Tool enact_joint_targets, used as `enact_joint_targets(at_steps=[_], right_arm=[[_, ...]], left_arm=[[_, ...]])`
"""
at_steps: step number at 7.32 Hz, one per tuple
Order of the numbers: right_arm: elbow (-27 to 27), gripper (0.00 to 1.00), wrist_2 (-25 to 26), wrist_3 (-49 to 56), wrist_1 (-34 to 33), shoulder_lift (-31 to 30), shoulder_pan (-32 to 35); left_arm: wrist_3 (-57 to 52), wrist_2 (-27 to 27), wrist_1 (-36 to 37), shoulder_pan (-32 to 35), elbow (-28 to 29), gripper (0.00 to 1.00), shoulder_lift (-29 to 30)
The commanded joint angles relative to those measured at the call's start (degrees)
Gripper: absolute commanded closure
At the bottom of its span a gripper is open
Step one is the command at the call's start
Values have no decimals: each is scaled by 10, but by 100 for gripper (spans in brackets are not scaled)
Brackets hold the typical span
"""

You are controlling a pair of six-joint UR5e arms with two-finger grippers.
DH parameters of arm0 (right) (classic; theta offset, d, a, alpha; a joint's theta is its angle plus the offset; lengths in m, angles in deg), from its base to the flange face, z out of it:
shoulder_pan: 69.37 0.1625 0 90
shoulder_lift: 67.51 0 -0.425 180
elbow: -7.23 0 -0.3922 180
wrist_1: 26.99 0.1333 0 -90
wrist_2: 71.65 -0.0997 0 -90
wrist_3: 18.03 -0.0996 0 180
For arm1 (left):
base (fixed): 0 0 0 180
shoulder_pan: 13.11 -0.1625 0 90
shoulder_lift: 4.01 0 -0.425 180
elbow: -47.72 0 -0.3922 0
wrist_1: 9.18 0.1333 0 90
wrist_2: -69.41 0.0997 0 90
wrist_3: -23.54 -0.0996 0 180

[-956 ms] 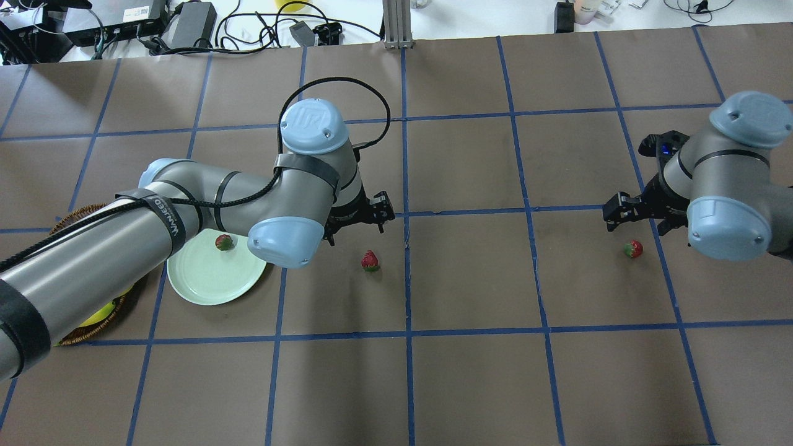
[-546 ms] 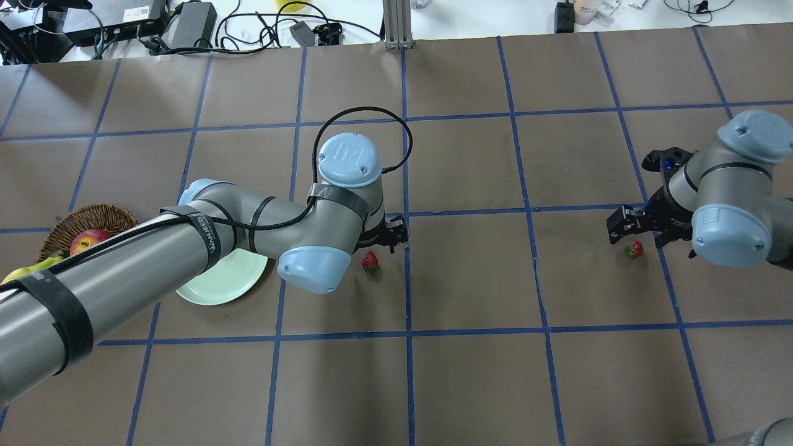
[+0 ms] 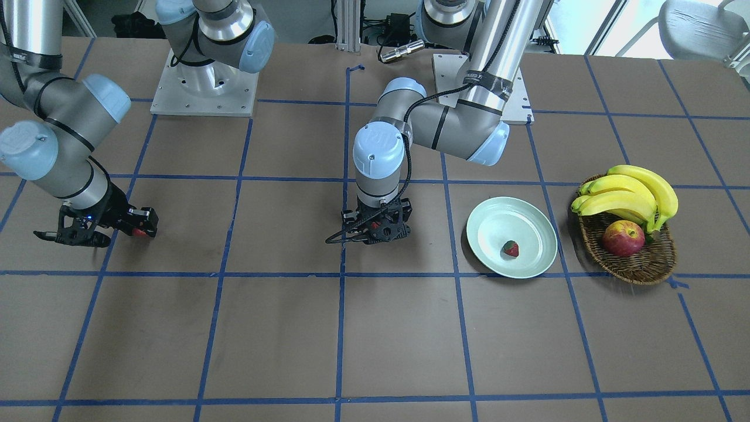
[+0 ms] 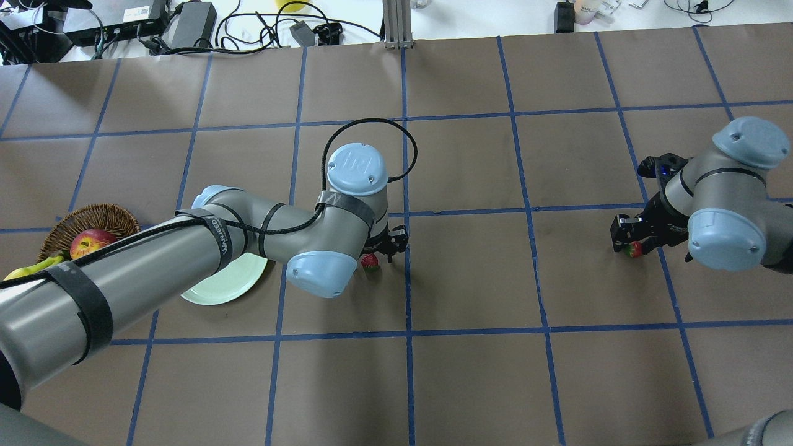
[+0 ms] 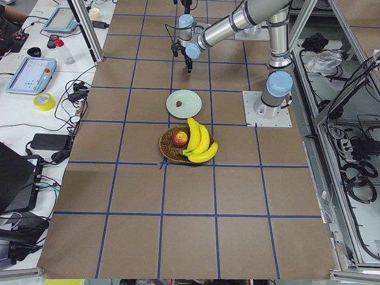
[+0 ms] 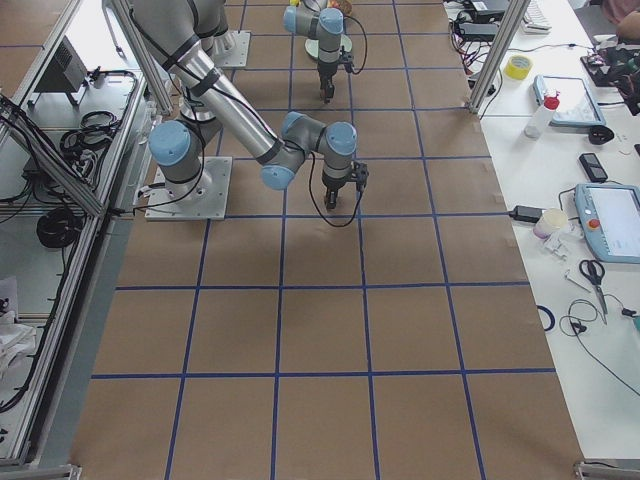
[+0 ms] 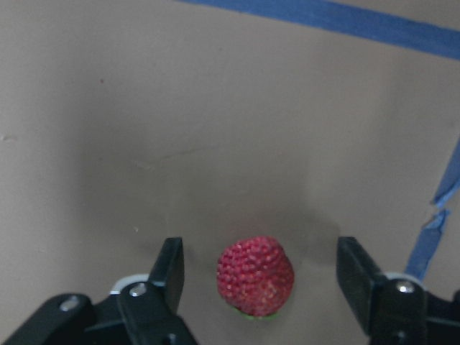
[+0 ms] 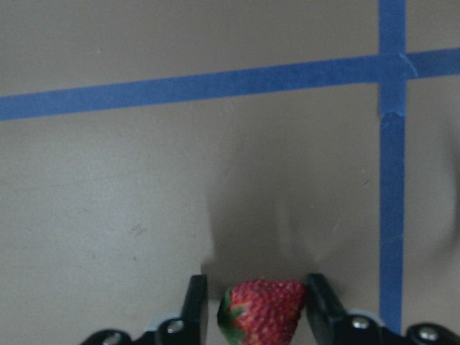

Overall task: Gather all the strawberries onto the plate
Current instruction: 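Grasp the center strawberry with the left gripper while the right grasps the last one, then release the strawberry on the plate with the left gripper while the right sets its down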

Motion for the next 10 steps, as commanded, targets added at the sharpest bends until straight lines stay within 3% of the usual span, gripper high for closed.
enact_joint_targets(at_steps=[1,3,5,8,10], right_arm=[[-2,100,2,-3,8,-6,3],[10,100,2,-25,16,-17,20],[64,100,-2,-108,91,-20,86],[80,100,-28,-332,71,-14,236],[95,100,-53,-463,31,3,350]], left_arm=[[-17,-6,0,0,-1,100,-6],[-100,-8,2,-26,-8,100,-25],[-189,-7,-11,-91,-6,100,-69],[-429,-16,-97,-234,-2,100,-127],[-534,-18,-98,-326,-4,100,-115]])
